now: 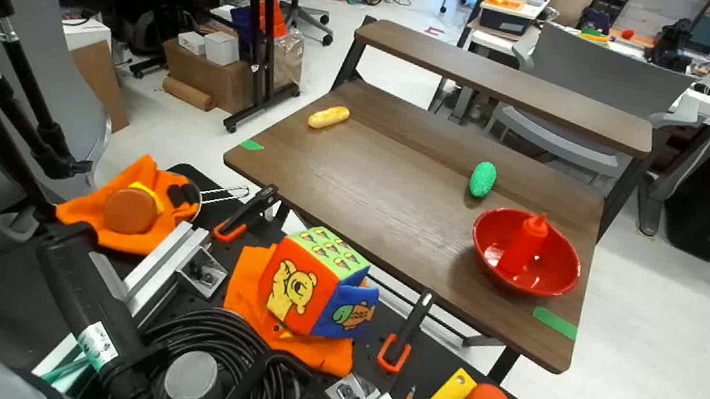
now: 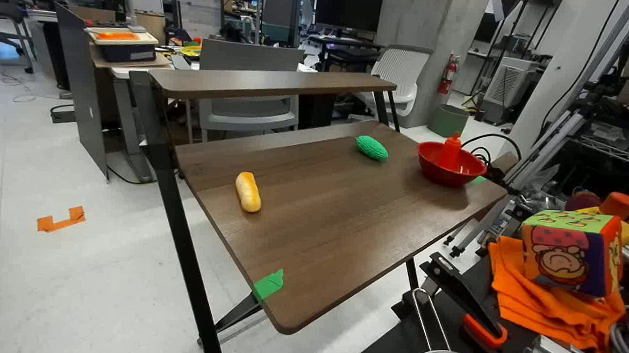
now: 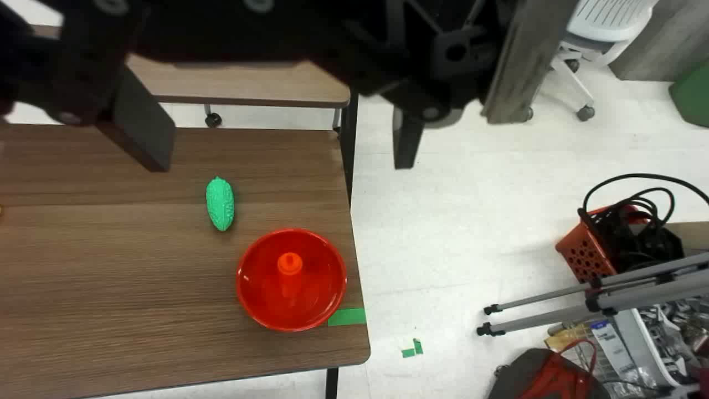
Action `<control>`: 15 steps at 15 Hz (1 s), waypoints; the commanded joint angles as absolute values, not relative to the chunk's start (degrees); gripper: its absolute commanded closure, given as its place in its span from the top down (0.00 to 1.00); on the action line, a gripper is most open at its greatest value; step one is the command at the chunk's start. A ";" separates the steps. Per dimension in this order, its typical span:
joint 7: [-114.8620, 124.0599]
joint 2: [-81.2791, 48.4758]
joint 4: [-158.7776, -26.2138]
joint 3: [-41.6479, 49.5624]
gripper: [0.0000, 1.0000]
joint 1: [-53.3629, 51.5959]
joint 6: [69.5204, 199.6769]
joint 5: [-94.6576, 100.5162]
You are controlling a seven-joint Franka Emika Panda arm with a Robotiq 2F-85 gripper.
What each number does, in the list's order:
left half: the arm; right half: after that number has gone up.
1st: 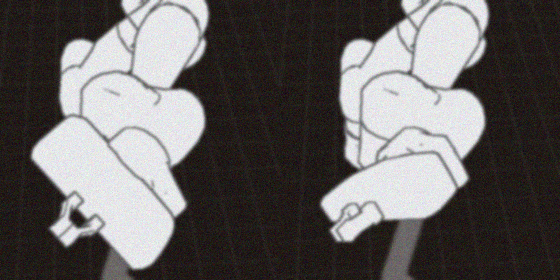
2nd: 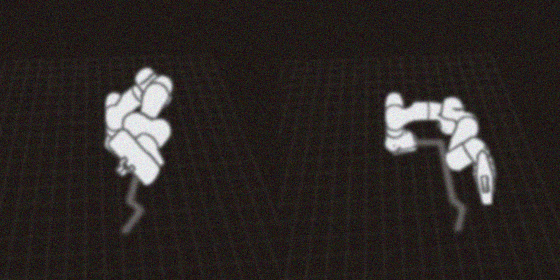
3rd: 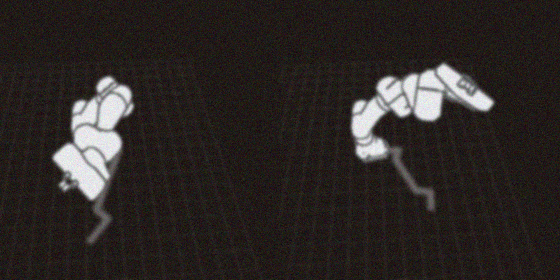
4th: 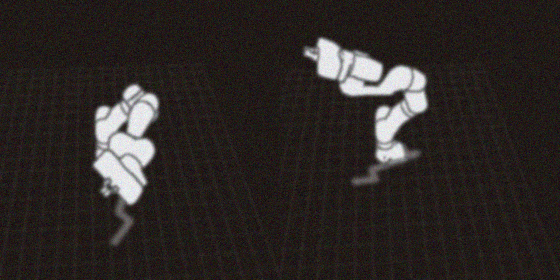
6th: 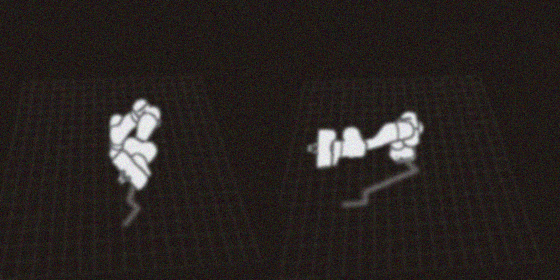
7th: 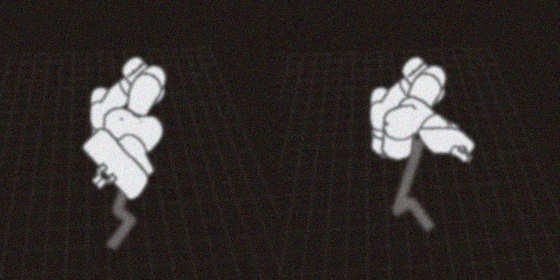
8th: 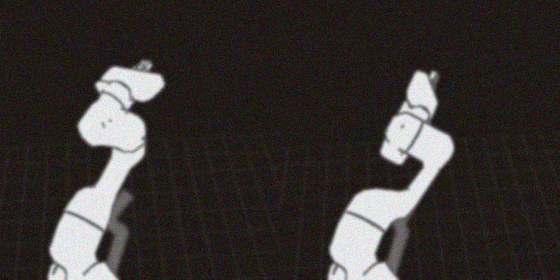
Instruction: Pick up the red bottle from the bowl and put it on the table
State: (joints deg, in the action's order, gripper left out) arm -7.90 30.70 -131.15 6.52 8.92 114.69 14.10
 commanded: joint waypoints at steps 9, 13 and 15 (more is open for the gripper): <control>-7.73 30.70 -130.97 6.86 1.00 8.46 114.51 14.31; -7.77 30.10 -130.97 6.87 1.00 8.40 115.12 14.44; -7.50 28.44 -131.79 6.99 1.00 8.26 118.80 14.76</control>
State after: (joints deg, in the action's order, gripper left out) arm -7.90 30.43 -131.22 6.52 8.87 114.94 14.10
